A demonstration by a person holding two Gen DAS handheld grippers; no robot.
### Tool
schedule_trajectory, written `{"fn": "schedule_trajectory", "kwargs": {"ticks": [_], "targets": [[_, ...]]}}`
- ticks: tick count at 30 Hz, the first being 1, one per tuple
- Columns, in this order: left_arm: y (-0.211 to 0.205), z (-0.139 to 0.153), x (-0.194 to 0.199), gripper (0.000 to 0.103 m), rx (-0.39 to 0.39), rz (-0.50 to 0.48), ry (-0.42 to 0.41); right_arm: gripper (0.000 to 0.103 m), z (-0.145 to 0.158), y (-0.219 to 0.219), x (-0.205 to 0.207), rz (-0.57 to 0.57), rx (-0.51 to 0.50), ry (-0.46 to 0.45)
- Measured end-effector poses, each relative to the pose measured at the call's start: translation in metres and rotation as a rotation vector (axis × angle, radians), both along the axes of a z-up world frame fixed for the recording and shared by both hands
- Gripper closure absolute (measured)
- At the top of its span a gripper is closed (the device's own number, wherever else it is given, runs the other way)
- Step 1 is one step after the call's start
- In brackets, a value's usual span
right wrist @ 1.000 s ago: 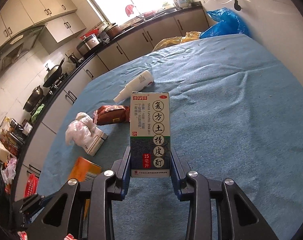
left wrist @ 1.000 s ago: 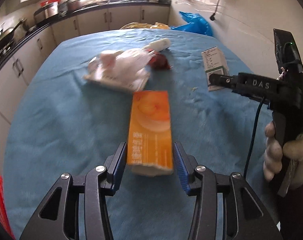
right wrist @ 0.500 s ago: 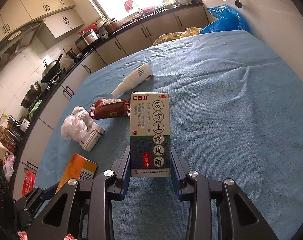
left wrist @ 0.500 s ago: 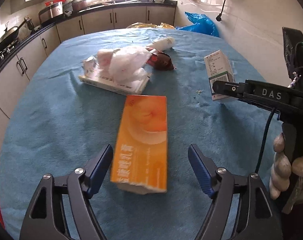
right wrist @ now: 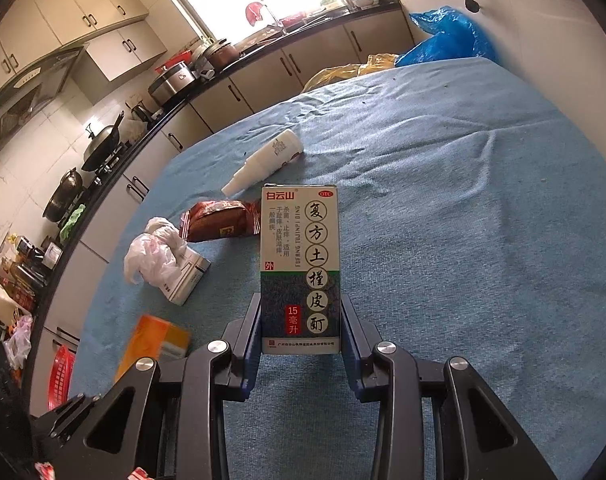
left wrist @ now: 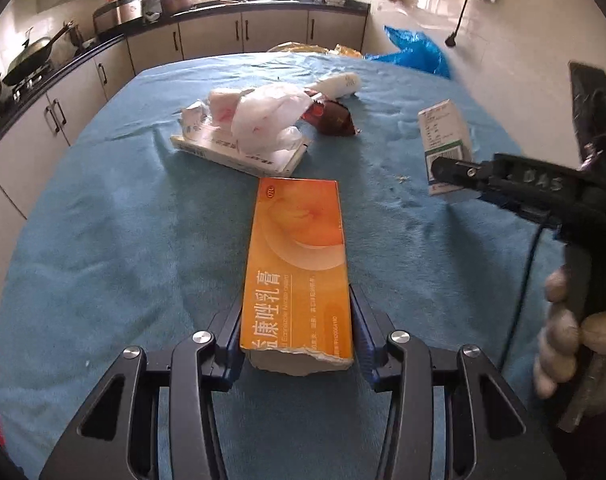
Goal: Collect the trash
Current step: 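Lift orange box with left tool while right tool carries medicine box toward basket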
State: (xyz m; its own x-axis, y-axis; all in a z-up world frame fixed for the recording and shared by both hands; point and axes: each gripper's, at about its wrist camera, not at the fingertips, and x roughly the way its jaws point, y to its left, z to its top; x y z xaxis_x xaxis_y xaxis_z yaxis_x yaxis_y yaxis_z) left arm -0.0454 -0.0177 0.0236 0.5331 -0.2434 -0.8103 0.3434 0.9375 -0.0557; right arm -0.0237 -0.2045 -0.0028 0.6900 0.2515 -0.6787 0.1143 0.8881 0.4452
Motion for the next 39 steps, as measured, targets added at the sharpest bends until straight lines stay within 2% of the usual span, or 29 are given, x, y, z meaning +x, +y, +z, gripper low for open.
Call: {"fn": "schedule_trajectory", "kwargs": {"ticks": [10, 24, 30, 33, 39], "targets": [[0.028, 0.041, -0.053, 0.059, -0.017, 0.067, -0.146, 0.065, 0.007, 0.007, -0.006, -0.004, -0.045, -0.026], [0.087, 0.051, -0.084, 0.059, -0.083, 0.179, -0.157, 0.065, 0.007, 0.011, -0.007, -0.027, -0.095, -0.029], [0.111, 0.061, -0.097, 0.059, -0.096, 0.223, -0.195, 0.065, 0.006, 0.021, -0.010, -0.038, -0.140, -0.034], [0.125, 0.065, -0.103, 0.059, -0.107, 0.242, -0.209, 0.065, 0.011, 0.028, -0.013, -0.047, -0.184, -0.052], [0.155, 0.072, -0.117, 0.059, -0.113, 0.295, -0.245, 0.065, 0.034, 0.040, -0.036, -0.039, -0.165, -0.098]]}}
